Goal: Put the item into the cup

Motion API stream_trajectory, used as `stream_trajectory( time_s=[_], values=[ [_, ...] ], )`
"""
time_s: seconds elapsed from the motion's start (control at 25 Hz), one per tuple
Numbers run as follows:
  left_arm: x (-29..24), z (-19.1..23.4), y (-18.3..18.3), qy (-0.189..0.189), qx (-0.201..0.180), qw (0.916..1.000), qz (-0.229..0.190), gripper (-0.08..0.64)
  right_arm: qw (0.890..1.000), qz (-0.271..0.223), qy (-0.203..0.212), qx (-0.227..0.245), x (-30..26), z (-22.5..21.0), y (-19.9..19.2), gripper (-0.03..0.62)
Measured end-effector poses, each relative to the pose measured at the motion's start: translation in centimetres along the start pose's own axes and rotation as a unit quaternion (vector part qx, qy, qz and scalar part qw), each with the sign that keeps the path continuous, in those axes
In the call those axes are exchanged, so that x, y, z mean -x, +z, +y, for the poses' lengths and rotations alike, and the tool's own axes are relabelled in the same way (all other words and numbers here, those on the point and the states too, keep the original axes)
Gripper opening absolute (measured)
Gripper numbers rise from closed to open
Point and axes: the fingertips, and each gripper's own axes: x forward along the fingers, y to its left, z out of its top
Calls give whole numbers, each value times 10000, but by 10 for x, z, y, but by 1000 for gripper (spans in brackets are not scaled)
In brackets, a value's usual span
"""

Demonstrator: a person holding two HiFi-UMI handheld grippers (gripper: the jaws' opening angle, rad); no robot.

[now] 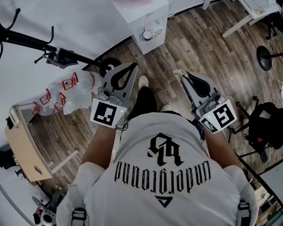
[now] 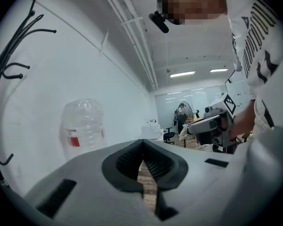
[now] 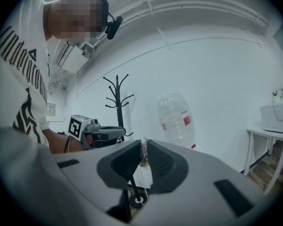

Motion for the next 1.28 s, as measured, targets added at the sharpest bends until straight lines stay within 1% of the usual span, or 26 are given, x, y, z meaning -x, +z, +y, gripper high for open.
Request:
stream_trajectory(
  time_s=[0.16,0.32,0.48,0.68,0.88,0.96,1.04,1.16,1.28],
  values=[
    [-26,38,-35,-37,-95,9995,293,8,9999,166,-44,10,-45,-26,-16,44],
    [-55,77,-78,-169,124,9982,567,8,9990,441,-110,55,-95,-60,-51,44],
    [-85,115,-122,-281,230,9968,718,8,9969,719,-304,92,-146,-99,-94,44],
    [-117,150,-189,-390,409,9928,1052,8,9928,1123,-414,-111,-199,-137,-161,46],
    [-148,171,-250,-558,394,9916,1102,8,9871,1531,-464,-36,-246,-169,-236,46],
    [-155,175,-278,-591,387,9900,1220,8,9853,1647,-464,-2,-260,-180,-265,46],
    [-165,179,-305,-575,485,9883,1326,8,9833,1756,-482,10,-276,-193,-291,46],
    [-183,189,-342,-557,551,9869,1412,8,9803,1901,-532,-91,-300,-211,-333,46],
    [-201,194,-376,-618,541,9876,1337,8,9758,2086,-634,-159,-318,-227,-375,46]
  ],
)
